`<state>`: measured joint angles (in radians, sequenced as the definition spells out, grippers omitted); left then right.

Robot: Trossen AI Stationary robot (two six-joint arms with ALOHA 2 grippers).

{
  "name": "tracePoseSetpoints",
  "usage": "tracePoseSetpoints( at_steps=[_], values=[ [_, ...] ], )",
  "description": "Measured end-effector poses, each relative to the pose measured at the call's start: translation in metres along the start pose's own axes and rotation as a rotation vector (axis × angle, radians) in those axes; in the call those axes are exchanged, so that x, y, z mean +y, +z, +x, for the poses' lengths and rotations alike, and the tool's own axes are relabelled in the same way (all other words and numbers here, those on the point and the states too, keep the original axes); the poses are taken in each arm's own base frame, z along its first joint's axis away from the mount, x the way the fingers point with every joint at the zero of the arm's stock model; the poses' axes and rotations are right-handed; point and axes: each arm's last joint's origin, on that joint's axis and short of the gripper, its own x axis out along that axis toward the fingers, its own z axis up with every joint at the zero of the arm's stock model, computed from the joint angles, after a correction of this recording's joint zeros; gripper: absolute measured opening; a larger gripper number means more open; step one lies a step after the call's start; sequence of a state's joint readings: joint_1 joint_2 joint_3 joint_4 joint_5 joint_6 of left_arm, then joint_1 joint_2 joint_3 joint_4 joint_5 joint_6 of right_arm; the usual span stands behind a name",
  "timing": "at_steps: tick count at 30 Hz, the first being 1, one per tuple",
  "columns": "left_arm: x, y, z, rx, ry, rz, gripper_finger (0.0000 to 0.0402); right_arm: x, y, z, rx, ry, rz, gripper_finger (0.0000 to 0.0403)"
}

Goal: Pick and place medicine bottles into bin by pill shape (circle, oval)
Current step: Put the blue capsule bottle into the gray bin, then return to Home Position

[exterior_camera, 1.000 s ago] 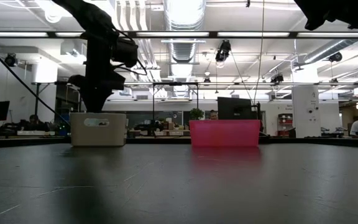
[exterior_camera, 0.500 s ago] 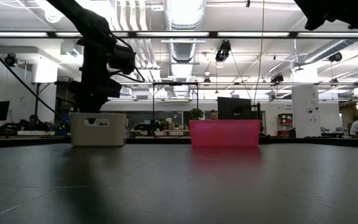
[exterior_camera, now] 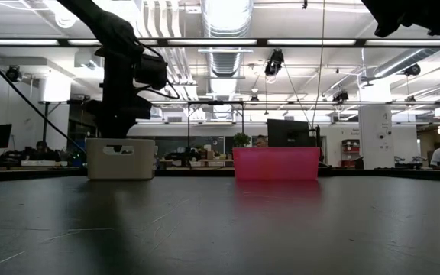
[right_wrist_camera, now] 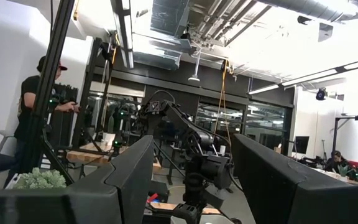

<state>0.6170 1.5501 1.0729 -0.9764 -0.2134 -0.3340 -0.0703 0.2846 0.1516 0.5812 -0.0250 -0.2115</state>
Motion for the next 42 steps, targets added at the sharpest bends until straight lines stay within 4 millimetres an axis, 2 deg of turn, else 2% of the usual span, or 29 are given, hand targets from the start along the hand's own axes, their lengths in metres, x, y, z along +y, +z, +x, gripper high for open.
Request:
tracePoseSetpoints(
  at_steps=[13,23,27,34,42],
  values=[
    [0.0,0.0,0.0,0.0,0.0,0.008,0.0114,0.0,0.0,0.0,0.0,0.0,0.0,0.021],
    [0.0,0.0,0.0,0.001,0.0,0.001,0.0211,0.0,0.0,0.0,0.0,0.0,0.0,0.021],
    [0.001,0.0,-0.003,0.011,0.004,0.004,0.0238,0.0,0.0,0.0,0.0,0.0,0.0,0.021],
    [0.003,0.004,-0.02,0.011,0.009,0.019,0.0244,0.0,0.0,0.0,0.0,0.0,0.0,0.021],
    [-0.01,-0.003,-0.062,-0.12,-0.052,0.088,0.0244,0.0,-0.002,0.0,0.018,0.004,-0.016,0.021]
  ],
)
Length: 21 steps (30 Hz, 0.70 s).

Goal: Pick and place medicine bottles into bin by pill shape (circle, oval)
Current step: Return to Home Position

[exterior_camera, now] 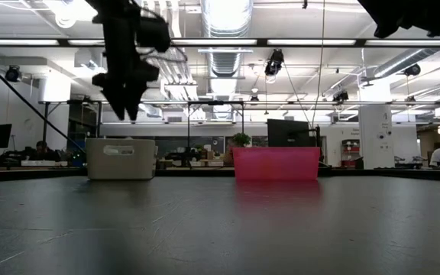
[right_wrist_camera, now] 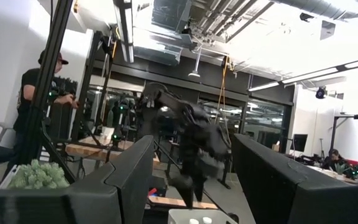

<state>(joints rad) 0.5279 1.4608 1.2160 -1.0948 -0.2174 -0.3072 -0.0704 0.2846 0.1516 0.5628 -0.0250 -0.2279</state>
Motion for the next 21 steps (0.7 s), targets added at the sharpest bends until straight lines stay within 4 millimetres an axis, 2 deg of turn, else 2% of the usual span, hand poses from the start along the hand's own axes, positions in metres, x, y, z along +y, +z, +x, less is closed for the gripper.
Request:
tracePoseSetpoints(
  at_steps=[7,14,18,21],
  values=[
    [-0.038,-0.018,-0.037,-0.254,-0.148,0.153,0.0244,0.001,-0.003,0.0,0.028,0.006,-0.02,0.021],
    [-0.078,-0.048,-0.069,-0.461,-0.335,0.484,0.0244,0.001,-0.004,0.0,0.039,0.009,-0.019,0.021],
    [-0.086,-0.062,-0.082,-0.549,-0.391,0.59,0.0243,0.001,-0.006,0.0,0.064,0.015,-0.019,0.0204],
    [-0.085,-0.071,-0.084,-0.614,-0.414,0.637,0.0233,0.002,-0.007,0.0,0.078,0.016,-0.018,0.0193]
  ],
)
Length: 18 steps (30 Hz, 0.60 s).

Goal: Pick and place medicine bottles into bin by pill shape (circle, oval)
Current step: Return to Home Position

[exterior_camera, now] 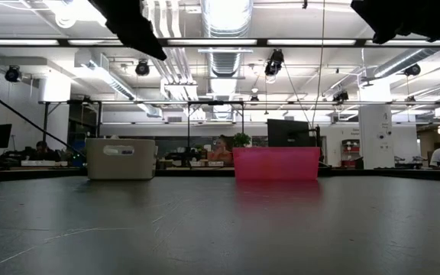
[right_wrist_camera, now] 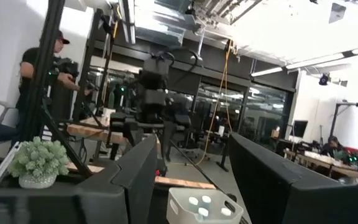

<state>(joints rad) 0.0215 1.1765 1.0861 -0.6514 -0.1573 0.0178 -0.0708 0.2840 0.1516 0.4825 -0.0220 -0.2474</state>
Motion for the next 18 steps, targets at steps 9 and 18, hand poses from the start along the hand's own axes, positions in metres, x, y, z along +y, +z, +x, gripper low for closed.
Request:
tracePoseSetpoints(
  at_steps=[9,18],
  values=[
    [0.002,-0.038,-0.021,-0.19,0.005,0.04,0.0142,0.0,-0.008,0.0,0.09,-0.046,-0.002,0.0131],
    [0.005,-0.08,-0.045,-0.4,0.017,0.013,0.0037,-0.002,-0.011,-0.001,0.14,-0.098,-0.054,0.005]
  ],
)
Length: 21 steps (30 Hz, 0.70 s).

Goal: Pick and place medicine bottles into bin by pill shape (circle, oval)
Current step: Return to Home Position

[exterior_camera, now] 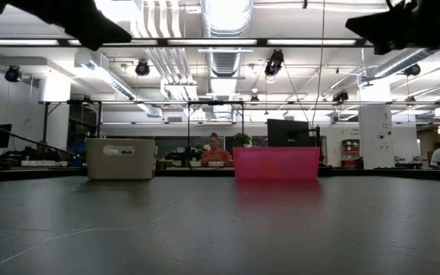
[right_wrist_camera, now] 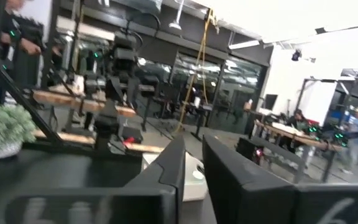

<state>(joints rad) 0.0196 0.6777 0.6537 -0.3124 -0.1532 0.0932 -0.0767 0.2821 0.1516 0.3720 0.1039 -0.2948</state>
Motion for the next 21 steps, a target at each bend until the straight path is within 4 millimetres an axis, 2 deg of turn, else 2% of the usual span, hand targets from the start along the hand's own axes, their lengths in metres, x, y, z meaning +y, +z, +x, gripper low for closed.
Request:
tracePoseSetpoints(
  at_steps=[5,21],
  values=[
    [0.001,-0.017,-0.014,-0.112,0.011,-0.017,0.0003,-0.001,-0.005,0.0,0.055,-0.018,-0.01,0.002],
    [-0.004,-0.081,-0.019,-0.327,0.03,-0.059,0.0003,0.002,-0.024,-0.01,0.084,-0.008,0.017,0.0009]
  ],
)
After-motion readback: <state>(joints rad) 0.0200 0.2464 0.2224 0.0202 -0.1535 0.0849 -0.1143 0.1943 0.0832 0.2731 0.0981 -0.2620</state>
